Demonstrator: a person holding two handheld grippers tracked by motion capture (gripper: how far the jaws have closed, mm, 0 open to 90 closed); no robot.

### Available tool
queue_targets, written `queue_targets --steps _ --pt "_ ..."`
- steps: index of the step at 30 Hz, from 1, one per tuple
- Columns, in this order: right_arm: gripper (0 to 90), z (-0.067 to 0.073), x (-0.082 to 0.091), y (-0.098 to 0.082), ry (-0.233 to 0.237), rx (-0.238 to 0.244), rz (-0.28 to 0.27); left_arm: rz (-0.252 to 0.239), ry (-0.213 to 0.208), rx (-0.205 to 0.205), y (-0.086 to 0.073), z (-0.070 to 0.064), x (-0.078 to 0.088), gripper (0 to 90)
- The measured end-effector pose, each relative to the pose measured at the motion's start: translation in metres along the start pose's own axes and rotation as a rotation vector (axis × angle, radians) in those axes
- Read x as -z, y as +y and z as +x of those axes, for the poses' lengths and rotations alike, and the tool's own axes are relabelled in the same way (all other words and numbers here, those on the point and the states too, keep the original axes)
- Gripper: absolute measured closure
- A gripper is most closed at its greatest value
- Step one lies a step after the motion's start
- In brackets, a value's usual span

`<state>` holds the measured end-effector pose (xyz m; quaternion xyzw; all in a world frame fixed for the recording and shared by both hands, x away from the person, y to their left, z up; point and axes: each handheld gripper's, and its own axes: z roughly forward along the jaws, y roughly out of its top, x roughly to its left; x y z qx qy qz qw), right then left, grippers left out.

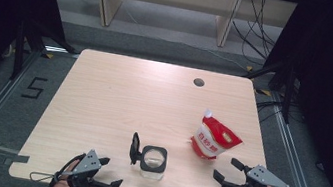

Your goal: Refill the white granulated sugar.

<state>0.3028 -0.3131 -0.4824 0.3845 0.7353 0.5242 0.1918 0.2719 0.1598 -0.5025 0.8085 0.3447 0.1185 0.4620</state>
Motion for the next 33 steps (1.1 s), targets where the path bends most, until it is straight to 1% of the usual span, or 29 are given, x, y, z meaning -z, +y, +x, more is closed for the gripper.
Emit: queue_targets --steps 1,2,3,4,5,6,7,8,9,10,12,13,14,15,16,17,18,19,20,22,23,25,26,27,28,29,30,31,33 --pt "17.0 -0.001 -0.002 0.000 -0.007 0.008 -0.019 -0.017 -0.001 0.014 0.000 -0.001 -0.001 15.5" --pt "16.7 -0.004 -0.002 0.000 -0.014 0.031 -0.017 -0.020 0.003 0.042 0.000 -0.002 -0.002 15.5" --pt "16.6 -0.004 -0.004 0.000 -0.007 0.014 -0.026 -0.011 0.003 0.026 0.001 -0.001 -0.002 15.5" --pt "16.4 -0.006 -0.006 0.001 -0.009 0.025 -0.024 -0.016 -0.003 0.025 0.000 -0.001 -0.002 15.5" --pt "16.3 -0.005 -0.006 0.001 -0.016 0.002 -0.023 -0.016 -0.003 0.025 0.000 -0.001 -0.002 15.5" --pt "16.2 -0.009 -0.008 0.001 -0.015 0.030 -0.029 -0.008 -0.005 0.015 0.000 -0.002 -0.001 15.5" --pt "16.2 -0.009 -0.008 0.001 -0.015 0.030 -0.029 -0.008 -0.005 0.015 0.000 -0.002 -0.001 15.5" --pt "15.7 -0.009 -0.010 0.001 -0.015 0.002 -0.025 -0.014 -0.009 -0.003 -0.001 0.000 -0.002 15.5" --pt "15.7 -0.012 -0.013 0.002 -0.006 0.029 -0.036 -0.004 -0.002 0.002 -0.001 0.000 0.000 15.5" --pt "15.7 -0.013 -0.014 0.003 -0.009 0.037 -0.033 -0.016 0.006 0.030 -0.002 -0.001 -0.001 15.5" --pt "15.7 -0.012 -0.015 0.003 -0.009 0.030 -0.028 -0.015 0.001 0.018 -0.002 0.001 -0.001 15.6" --pt "15.6 -0.013 -0.018 0.003 -0.004 0.040 -0.035 -0.015 -0.001 0.014 -0.002 0.001 -0.001 15.6" --pt "15.6 -0.013 -0.021 0.004 -0.013 0.025 -0.012 -0.012 -0.001 0.005 -0.001 0.001 -0.001 15.5" --pt "15.6 -0.015 -0.023 0.004 -0.018 0.034 -0.009 -0.004 0.002 0.030 -0.001 -0.001 -0.001 15.6" --pt "15.6 -0.019 -0.025 0.005 -0.023 0.067 -0.016 -0.013 0.000 0.041 -0.001 -0.002 -0.003 15.5" --pt "15.6 -0.019 -0.025 0.005 -0.023 0.067 -0.016 -0.013 0.000 0.041 -0.001 -0.002 -0.003 15.5" --pt "15.6 -0.018 -0.027 0.004 -0.027 0.044 -0.011 -0.005 0.001 0.032 -0.001 -0.001 -0.002 15.5" --pt "15.6 -0.022 -0.030 0.005 -0.016 0.075 -0.031 -0.002 0.002 0.019 -0.001 0.000 -0.002 15.5" --pt "15.6 -0.022 -0.031 0.005 -0.006 0.062 -0.018 0.000 0.000 0.021 -0.001 0.000 -0.003 15.5" --pt "15.6 -0.023 -0.035 0.005 -0.002 0.071 -0.020 -0.003 0.000 0.024 -0.002 -0.001 -0.003 15.5" --pt "15.6 -0.027 -0.040 0.006 0.021 0.103 -0.022 -0.003 0.000 0.024 -0.002 -0.001 -0.003 15.5" --pt "15.6 -0.025 -0.044 0.005 0.018 0.075 -0.011 -0.003 0.000 0.024 -0.002 -0.001 -0.003 15.6" --pt "15.6 -0.025 -0.044 0.005 0.018 0.075 -0.011 -0.003 0.000 0.024 -0.002 -0.001 -0.003 15.6" --pt "15.6 -0.027 -0.047 0.005 0.018 0.103 -0.020 -0.004 0.000 0.024 -0.002 -0.001 -0.003 15.6" --pt "15.6 -0.027 -0.048 0.005 0.021 0.096 -0.016 -0.004 0.000 0.022 -0.002 0.000 -0.003 15.6" --pt "15.6 -0.027 -0.050 0.005 0.028 0.086 -0.015 -0.015 -0.002 0.034 -0.002 -0.001 -0.004 15.5" --pt "15.7 -0.028 -0.052 0.005 0.020 0.097 -0.021 -0.002 -0.002 0.020 -0.002 0.000 -0.003 15.6" --pt "15.7 -0.030 -0.054 0.005 0.027 0.114 -0.030 -0.005 -0.002 0.024 -0.002 0.000 -0.003 15.6" --pt "15.7 -0.029 -0.057 0.004 0.035 0.091 -0.019 -0.005 -0.002 0.022 -0.002 -0.001 -0.003 15.6"
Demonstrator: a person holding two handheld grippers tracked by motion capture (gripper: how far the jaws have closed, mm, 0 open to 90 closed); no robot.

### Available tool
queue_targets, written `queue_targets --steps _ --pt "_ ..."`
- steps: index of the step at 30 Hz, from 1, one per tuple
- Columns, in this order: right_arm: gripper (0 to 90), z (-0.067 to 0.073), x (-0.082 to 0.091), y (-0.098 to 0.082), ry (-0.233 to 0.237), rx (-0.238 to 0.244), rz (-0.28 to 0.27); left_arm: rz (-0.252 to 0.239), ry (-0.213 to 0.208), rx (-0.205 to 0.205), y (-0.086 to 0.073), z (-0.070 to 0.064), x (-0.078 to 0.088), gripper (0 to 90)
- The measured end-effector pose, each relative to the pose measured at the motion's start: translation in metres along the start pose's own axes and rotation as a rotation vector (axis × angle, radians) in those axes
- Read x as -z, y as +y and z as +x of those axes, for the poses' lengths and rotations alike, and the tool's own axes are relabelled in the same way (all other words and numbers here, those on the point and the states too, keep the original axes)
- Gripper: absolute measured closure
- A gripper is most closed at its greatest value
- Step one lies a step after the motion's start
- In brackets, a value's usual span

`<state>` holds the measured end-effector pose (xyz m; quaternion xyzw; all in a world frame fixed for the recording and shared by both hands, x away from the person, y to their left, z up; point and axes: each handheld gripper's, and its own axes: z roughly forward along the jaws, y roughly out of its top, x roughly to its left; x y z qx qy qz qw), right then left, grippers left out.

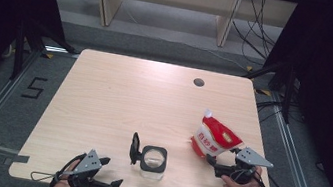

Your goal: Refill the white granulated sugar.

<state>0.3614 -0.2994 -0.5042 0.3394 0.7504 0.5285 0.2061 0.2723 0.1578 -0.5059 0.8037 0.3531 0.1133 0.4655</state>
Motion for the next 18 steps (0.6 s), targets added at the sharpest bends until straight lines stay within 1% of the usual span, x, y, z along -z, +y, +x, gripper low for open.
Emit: queue_targets --steps 1,2,3,4,5,6,7,8,9,10,11,12,13,14,15,16,17,18 --pt "15.6 0.000 -0.002 -0.001 0.001 -0.006 -0.013 0.002 -0.002 0.000 0.000 0.000 0.000 15.6" --pt "15.6 -0.003 -0.004 -0.001 0.008 0.022 -0.013 0.003 -0.002 -0.001 0.000 0.000 0.000 15.6" --pt "15.7 -0.001 -0.006 -0.001 0.007 0.013 -0.016 0.002 -0.001 -0.003 0.000 0.000 0.000 15.6" --pt "15.7 -0.003 -0.007 -0.001 0.005 0.034 -0.010 0.001 0.000 -0.002 0.000 0.000 0.000 15.6" --pt "15.7 -0.002 -0.009 -0.002 0.012 0.016 -0.008 0.001 0.000 -0.001 0.000 0.000 0.000 15.6" --pt "15.9 -0.001 -0.010 -0.002 0.014 0.016 -0.008 -0.001 -0.002 -0.002 0.000 0.000 0.000 15.6" --pt "16.9 -0.001 -0.010 -0.002 0.025 -0.001 0.003 -0.002 -0.003 -0.004 0.000 0.000 0.000 15.6" --pt "17.3 -0.001 -0.012 -0.002 0.033 -0.009 -0.007 -0.001 -0.004 -0.007 0.000 0.000 0.000 15.6" --pt "18.1 -0.002 -0.013 -0.002 0.036 0.009 -0.022 -0.002 -0.005 -0.009 0.000 0.000 0.000 15.6" --pt "18.2 -0.002 -0.014 -0.002 0.037 0.005 -0.023 -0.001 -0.006 -0.015 0.000 0.000 0.000 15.6" --pt "18.2 -0.001 -0.014 -0.003 0.032 -0.020 -0.015 0.000 -0.008 -0.032 0.000 0.001 0.000 15.6" --pt "17.9 -0.002 -0.015 -0.003 0.032 -0.015 -0.021 -0.001 -0.008 -0.028 0.000 0.001 0.000 15.6" --pt "18.1 -0.003 -0.016 -0.003 0.042 -0.033 -0.030 -0.001 -0.008 -0.029 0.000 0.001 0.000 15.6" --pt "18.1 -0.004 -0.017 -0.003 0.030 -0.022 -0.027 0.000 -0.008 -0.029 0.000 0.001 0.000 15.6" --pt "18.1 -0.007 -0.020 -0.004 0.018 0.015 -0.085 -0.001 -0.008 -0.029 0.000 0.001 0.000 15.5" --pt "18.0 -0.005 -0.018 -0.003 0.036 -0.016 -0.030 0.000 -0.009 -0.032 0.000 0.001 0.000 15.6" --pt "18.0 -0.006 -0.020 -0.003 0.038 0.012 -0.027 0.000 -0.009 -0.032 0.000 0.001 0.000 15.6" --pt "18.0 -0.008 -0.022 -0.003 0.022 0.049 -0.058 -0.001 -0.009 -0.032 0.000 0.001 0.000 15.6"
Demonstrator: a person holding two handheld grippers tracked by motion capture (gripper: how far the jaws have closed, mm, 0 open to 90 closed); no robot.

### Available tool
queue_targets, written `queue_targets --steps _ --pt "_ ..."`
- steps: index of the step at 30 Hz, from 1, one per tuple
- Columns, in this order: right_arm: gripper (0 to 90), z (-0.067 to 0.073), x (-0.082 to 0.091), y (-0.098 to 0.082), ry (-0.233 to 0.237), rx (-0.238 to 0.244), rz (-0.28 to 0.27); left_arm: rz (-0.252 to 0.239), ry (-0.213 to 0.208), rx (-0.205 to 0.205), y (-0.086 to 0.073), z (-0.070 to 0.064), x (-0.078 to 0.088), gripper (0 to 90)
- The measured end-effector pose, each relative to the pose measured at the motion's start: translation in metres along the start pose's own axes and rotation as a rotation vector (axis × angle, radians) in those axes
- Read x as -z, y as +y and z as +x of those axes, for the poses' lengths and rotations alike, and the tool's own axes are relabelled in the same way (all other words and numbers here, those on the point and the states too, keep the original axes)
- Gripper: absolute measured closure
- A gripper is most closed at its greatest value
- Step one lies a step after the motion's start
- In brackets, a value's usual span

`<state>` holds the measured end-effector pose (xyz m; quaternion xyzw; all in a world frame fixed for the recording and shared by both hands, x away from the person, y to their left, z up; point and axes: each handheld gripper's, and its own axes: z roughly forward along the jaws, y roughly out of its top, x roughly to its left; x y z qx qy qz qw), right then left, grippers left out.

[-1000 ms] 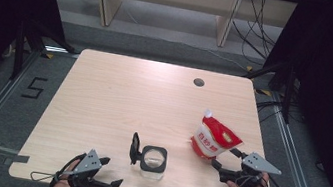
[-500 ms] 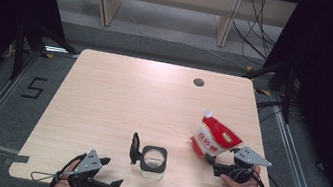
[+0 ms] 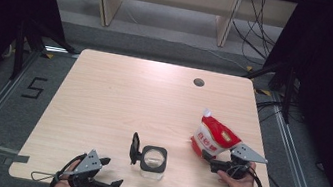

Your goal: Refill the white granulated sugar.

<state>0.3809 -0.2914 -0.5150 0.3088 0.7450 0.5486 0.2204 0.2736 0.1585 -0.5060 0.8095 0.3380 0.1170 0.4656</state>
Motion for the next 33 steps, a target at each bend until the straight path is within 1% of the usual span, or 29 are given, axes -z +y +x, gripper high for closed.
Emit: queue_targets --steps 1,3,4,5,6,7,8,9,10,11,12,13,14,15,16,17,18,19,20,21,22,23,26,27,28,30,31,32,33 --pt "18.0 0.004 0.001 0.001 0.028 -0.050 0.010 0.000 -0.001 0.000 0.000 0.000 0.000 15.6" --pt "18.5 0.007 -0.002 0.001 0.014 -0.067 0.007 0.000 -0.001 0.002 0.000 0.000 0.000 15.6" --pt "18.5 0.004 -0.004 0.001 0.015 -0.028 -0.010 -0.001 -0.001 0.000 0.000 0.000 0.000 15.6" --pt "18.4 0.006 -0.005 0.002 0.024 -0.055 -0.015 -0.002 -0.001 0.001 0.000 0.000 0.000 15.6" --pt "18.3 0.007 -0.004 0.002 0.033 -0.081 0.008 -0.001 -0.001 0.000 0.000 0.000 0.000 15.5" --pt "18.1 0.006 -0.006 0.002 0.015 -0.059 -0.001 0.000 0.000 -0.002 0.000 0.000 0.000 15.6" --pt "17.9 0.005 -0.005 0.002 0.030 -0.060 0.020 -0.001 0.000 -0.001 0.000 0.000 0.000 15.6" --pt "17.9 0.005 -0.007 0.003 0.023 -0.043 0.014 0.004 0.002 -0.001 0.000 0.000 0.000 15.6" --pt "18.0 0.005 -0.008 0.003 0.018 -0.044 0.012 0.006 0.002 -0.002 0.000 0.000 0.000 15.6" --pt "18.1 0.006 -0.010 0.004 0.038 -0.072 -0.006 0.006 0.003 -0.002 0.000 0.000 0.000 15.6" --pt "18.3 0.006 -0.011 0.004 0.044 -0.082 -0.010 0.002 0.003 -0.001 0.000 0.000 0.000 15.6" --pt "18.4 0.005 -0.012 0.004 0.022 -0.059 -0.010 0.005 0.004 0.000 0.000 0.000 0.000 15.6" --pt "18.6 0.005 -0.013 0.004 0.006 -0.063 -0.009 0.002 0.004 -0.001 0.000 0.000 0.000 15.6" --pt "18.9 0.007 -0.015 0.003 -0.007 -0.094 -0.045 0.000 0.006 0.002 0.000 0.000 0.000 15.6" --pt "19.0 0.005 -0.015 0.004 -0.005 -0.074 -0.036 -0.001 0.006 0.003 0.000 0.000 0.000 15.6" --pt "19.1 0.004 -0.014 0.005 0.014 -0.079 -0.015 -0.002 0.007 0.005 0.000 0.000 0.000 15.6" --pt "19.4 0.004 -0.015 0.005 0.015 -0.071 -0.020 -0.001 0.008 0.005 0.000 0.000 0.001 15.6" --pt "20.3 0.003 -0.016 0.005 -0.004 -0.048 -0.022 0.006 0.014 0.005 0.001 0.000 0.001 15.6" --pt "20.6 0.003 -0.016 0.005 0.004 -0.056 -0.024 -0.002 0.008 0.004 0.000 0.000 0.001 15.6" --pt "20.8 0.007 -0.017 0.005 0.022 -0.109 -0.033 -0.002 0.006 0.004 0.000 0.000 0.000 15.6" --pt "21.1 0.005 -0.018 0.005 0.011 -0.074 -0.028 -0.002 0.006 0.003 0.000 0.000 0.000 15.6" --pt "21.4 0.004 -0.018 0.005 0.014 -0.067 -0.031 -0.002 0.006 0.003 0.000 0.000 0.000 15.6" --pt "21.7 0.003 -0.020 0.005 0.018 -0.069 -0.044 -0.003 0.005 0.004 0.001 0.000 0.000 15.6" --pt "21.7 0.006 -0.018 0.006 0.027 -0.115 -0.037 -0.002 0.005 0.006 0.001 0.000 0.001 15.6" --pt "21.9 0.005 -0.020 0.006 0.022 -0.095 -0.056 0.000 0.008 0.005 0.001 0.000 0.001 15.6" --pt "23.3 0.003 -0.022 0.006 0.020 -0.080 -0.052 -0.019 0.006 0.046 0.000 -0.002 0.000 15.6" --pt "23.6 0.003 -0.023 0.006 0.014 -0.083 -0.056 -0.002 0.009 0.017 0.000 0.000 0.001 15.6" --pt "23.5 0.003 -0.024 0.007 0.020 -0.085 -0.044 -0.004 0.007 0.001 0.001 0.001 0.001 15.6" --pt "23.6 0.006 -0.025 0.007 0.022 -0.106 -0.054 0.002 0.009 0.001 0.001 0.001 0.002 15.6"
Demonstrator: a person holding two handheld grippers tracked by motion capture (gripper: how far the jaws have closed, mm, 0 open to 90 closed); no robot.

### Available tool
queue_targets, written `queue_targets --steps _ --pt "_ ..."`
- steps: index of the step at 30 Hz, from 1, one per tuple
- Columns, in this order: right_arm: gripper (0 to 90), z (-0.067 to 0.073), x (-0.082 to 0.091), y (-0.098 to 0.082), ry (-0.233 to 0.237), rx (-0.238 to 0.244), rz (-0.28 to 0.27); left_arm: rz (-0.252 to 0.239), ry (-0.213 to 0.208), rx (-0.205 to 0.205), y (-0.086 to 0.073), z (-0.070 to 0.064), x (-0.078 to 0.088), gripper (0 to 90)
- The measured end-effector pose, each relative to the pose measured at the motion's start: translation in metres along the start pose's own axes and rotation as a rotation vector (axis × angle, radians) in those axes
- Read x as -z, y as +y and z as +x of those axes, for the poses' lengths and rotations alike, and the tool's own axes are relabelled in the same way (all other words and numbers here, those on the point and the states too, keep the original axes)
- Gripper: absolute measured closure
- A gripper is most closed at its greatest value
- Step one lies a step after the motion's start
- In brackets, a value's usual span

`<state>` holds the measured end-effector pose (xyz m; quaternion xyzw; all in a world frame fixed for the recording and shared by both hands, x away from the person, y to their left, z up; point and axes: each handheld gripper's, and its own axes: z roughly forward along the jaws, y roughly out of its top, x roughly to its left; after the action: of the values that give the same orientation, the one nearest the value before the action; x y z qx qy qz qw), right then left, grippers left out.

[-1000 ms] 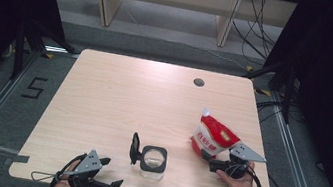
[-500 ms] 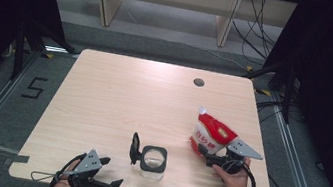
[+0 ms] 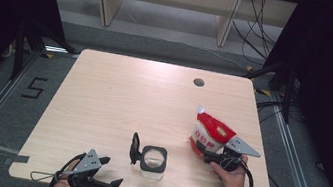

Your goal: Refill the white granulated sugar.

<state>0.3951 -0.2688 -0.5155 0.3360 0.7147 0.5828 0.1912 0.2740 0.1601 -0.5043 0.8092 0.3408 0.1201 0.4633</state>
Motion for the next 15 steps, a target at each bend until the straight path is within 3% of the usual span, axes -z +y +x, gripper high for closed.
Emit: queue_targets --steps 2,5,6,7,8,10,11,12,15 --pt "24.6 -0.0023 -0.0030 0.0005 -0.004 0.038 0.014 -0.016 -0.003 0.016 -0.0001 -0.0011 -0.0009 15.6" --pt "25.0 0.0013 -0.0077 0.0017 -0.010 0.025 0.026 -0.021 -0.003 0.015 -0.0002 -0.0003 -0.0003 15.6" --pt "25.0 -0.0003 -0.0086 0.0023 -0.019 0.058 0.028 -0.021 -0.002 0.016 -0.0002 -0.0002 -0.0001 15.7" --pt "24.9 0.0016 -0.0087 0.0024 -0.012 0.036 0.050 -0.021 -0.003 0.018 -0.0002 -0.0003 0.0000 15.7" --pt "25.0 0.0053 -0.0093 0.0021 -0.012 0.002 0.023 -0.020 -0.003 0.018 -0.0002 -0.0003 0.0001 15.6" --pt "25.0 0.0031 -0.0094 0.0024 -0.017 0.027 0.029 -0.012 -0.003 0.006 0.0001 0.0003 0.0008 15.7" --pt "25.0 0.0049 -0.0092 0.0023 -0.011 0.001 0.029 -0.014 -0.003 0.008 0.0001 0.0001 0.0005 15.6" --pt "24.8 0.0011 -0.0098 0.0024 -0.030 0.037 0.021 -0.014 -0.003 0.007 0.0001 0.0001 0.0005 15.6" --pt "24.4 0.0034 -0.0096 0.0023 -0.026 -0.008 0.030 -0.021 -0.003 0.018 0.0001 -0.0003 0.0001 15.7"
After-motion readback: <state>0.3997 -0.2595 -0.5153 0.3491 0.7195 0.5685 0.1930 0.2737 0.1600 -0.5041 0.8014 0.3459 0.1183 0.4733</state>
